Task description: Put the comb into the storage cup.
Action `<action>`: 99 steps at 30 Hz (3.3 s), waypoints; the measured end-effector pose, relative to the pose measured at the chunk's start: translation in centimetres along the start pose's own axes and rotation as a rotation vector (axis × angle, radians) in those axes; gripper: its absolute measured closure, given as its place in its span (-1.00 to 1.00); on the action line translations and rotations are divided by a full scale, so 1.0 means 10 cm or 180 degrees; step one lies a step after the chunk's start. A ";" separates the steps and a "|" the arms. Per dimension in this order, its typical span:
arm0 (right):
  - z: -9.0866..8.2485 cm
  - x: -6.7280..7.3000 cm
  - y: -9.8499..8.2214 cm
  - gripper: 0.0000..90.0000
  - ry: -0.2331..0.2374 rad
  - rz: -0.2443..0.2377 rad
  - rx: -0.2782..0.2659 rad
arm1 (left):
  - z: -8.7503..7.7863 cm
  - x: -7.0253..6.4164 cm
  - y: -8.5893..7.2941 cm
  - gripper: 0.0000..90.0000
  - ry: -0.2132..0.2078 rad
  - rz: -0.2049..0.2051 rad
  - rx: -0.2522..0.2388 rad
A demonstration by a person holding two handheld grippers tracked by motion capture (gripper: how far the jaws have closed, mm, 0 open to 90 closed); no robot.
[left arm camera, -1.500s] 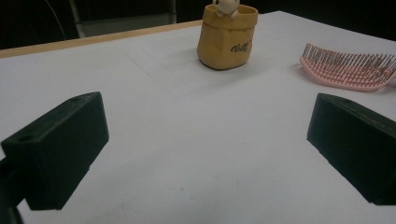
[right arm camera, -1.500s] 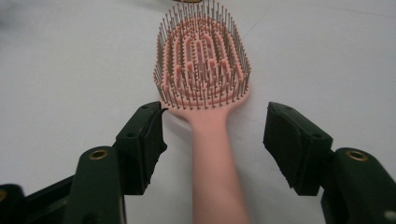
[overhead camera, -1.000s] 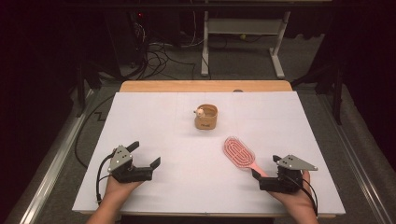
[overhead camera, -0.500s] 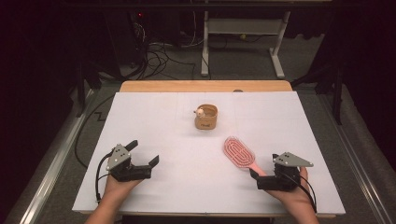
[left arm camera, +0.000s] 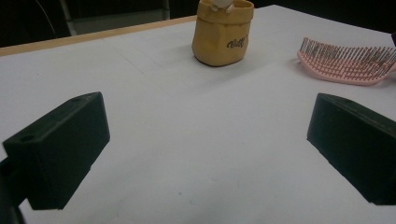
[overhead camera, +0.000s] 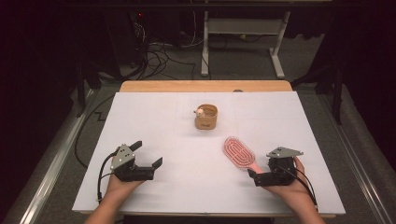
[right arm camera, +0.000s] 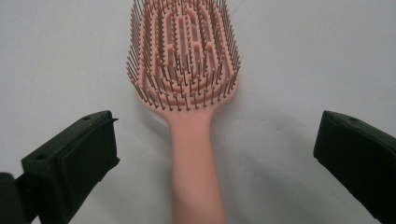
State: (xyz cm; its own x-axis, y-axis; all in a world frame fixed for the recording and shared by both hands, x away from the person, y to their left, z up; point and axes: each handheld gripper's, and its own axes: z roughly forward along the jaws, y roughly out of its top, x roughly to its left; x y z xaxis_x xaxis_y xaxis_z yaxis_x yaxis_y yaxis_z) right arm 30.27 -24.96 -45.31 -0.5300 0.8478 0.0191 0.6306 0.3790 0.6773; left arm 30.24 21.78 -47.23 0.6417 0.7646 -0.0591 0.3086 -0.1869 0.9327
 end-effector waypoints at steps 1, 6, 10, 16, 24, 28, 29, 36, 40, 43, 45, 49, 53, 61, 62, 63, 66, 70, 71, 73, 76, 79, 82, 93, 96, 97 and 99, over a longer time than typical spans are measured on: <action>0.01 0.00 0.01 -0.99 0.0000 -0.0001 0.0050 | 0.00 0.01 0.00 -1.00 -0.0002 -0.0010 -0.0007; 0.03 0.04 0.06 -0.99 -0.0028 -0.0047 0.0203 | -0.01 0.01 0.00 -1.00 -0.0035 -0.0039 -0.0035; 0.06 0.07 0.08 -0.99 -0.0019 -0.0096 0.0297 | -0.01 -0.01 0.00 -1.00 -0.0063 -0.0017 -0.0062; 0.08 0.07 0.10 -0.99 0.0006 -0.0150 0.0440 | -0.01 -0.01 0.00 -1.00 -0.0059 -0.0024 -0.0037; 0.09 0.04 0.07 -0.99 0.0007 -0.0212 0.0651 | 0.02 -0.03 0.00 -1.00 -0.0092 -0.0003 -0.0046; 0.08 0.04 0.06 -0.99 0.0034 -0.0221 0.0732 | 0.02 -0.03 0.01 -1.00 -0.0078 -0.0011 -0.0060; 0.07 0.04 0.07 -0.99 0.0045 -0.0220 0.0751 | 0.01 -0.03 0.01 -1.00 -0.0078 -0.0018 -0.0067; 0.08 0.08 0.14 -0.99 0.0075 -0.0290 0.0897 | -0.01 -0.01 0.03 -1.00 -0.0086 -0.0021 -0.0126; 0.10 0.09 0.18 -0.99 0.0085 -0.0305 0.0969 | 0.01 -0.01 0.03 -1.00 -0.0100 -0.0030 -0.0140; 0.13 0.10 0.21 -0.99 0.0077 -0.0296 0.1034 | 0.02 0.00 0.04 -1.00 -0.0102 -0.0028 -0.0133; 0.15 0.08 0.23 -0.99 0.0086 -0.0340 0.1053 | 0.02 0.00 0.04 -1.00 -0.0102 -0.0019 -0.0131; 0.18 0.08 0.26 -0.99 0.0127 -0.0329 0.1105 | 0.03 -0.01 0.04 -1.00 -0.0107 -0.0008 -0.0110; 0.23 0.07 0.28 -0.99 0.0122 -0.0385 0.1141 | 0.03 -0.02 0.03 -1.00 -0.0103 0.0023 -0.0088; 0.30 0.05 0.42 -0.99 0.0127 -0.0414 0.1250 | 0.04 -0.01 0.03 -1.00 -0.0091 0.0028 -0.0085; 0.31 0.05 0.44 -0.99 0.0124 -0.0423 0.1260 | 0.04 -0.01 0.03 -1.00 -0.0090 0.0024 -0.0087; 0.32 0.06 0.46 -0.99 0.0119 -0.0425 0.1273 | 0.04 -0.01 0.03 -1.00 -0.0087 0.0021 -0.0081; 0.35 0.06 0.53 -0.99 0.0141 -0.0455 0.1306 | 0.02 -0.01 0.02 -1.00 -0.0087 0.0039 -0.0044; 0.41 0.06 0.61 -0.99 0.0152 -0.0486 0.1381 | 0.00 -0.02 0.02 -1.00 -0.0089 0.0042 -0.0040; 0.43 0.06 0.63 -0.99 0.0164 -0.0499 0.1392 | 0.00 -0.02 0.02 -1.00 -0.0091 0.0049 -0.0035; 0.47 0.07 0.66 -0.99 0.0181 -0.0540 0.1432 | 0.00 -0.03 0.01 -1.00 -0.0098 0.0048 -0.0032; 0.53 0.10 0.71 -0.99 0.0220 -0.0529 0.1480 | 0.02 -0.04 0.01 -1.00 -0.0108 0.0063 -0.0025; 0.59 0.12 0.75 -0.99 0.0217 -0.0570 0.1530 | 0.03 -0.04 0.00 -1.00 -0.0067 0.0062 0.0006; 0.66 0.13 0.80 -0.99 0.0212 -0.0579 0.1564 | 0.03 -0.04 0.00 -1.00 -0.0043 0.0049 -0.0003; 0.87 0.23 0.94 -0.98 0.0185 -0.0626 0.1721 | 0.04 -0.03 0.00 -1.00 -0.0058 0.0068 0.0006; 0.91 0.24 0.97 -0.97 0.0176 -0.0627 0.1743 | 0.03 -0.02 0.00 -1.00 -0.0063 0.0054 0.0017; 0.91 0.24 0.98 -0.94 0.0186 -0.0675 0.1747 | 0.02 -0.02 0.00 -1.00 -0.0077 0.0034 0.0008; 0.92 0.25 1.00 -0.94 0.0182 -0.0695 0.1770 | 0.01 -0.02 0.01 -1.00 -0.0079 0.0039 -0.0031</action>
State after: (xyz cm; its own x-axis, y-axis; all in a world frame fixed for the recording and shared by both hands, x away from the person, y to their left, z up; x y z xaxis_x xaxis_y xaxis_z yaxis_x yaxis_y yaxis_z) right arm 40.46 -15.59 -45.23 -0.7006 0.7131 -0.0272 0.6977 0.6924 0.1837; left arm 30.18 21.56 -47.19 0.6627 0.7468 -0.0564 0.2938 -0.1900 0.9368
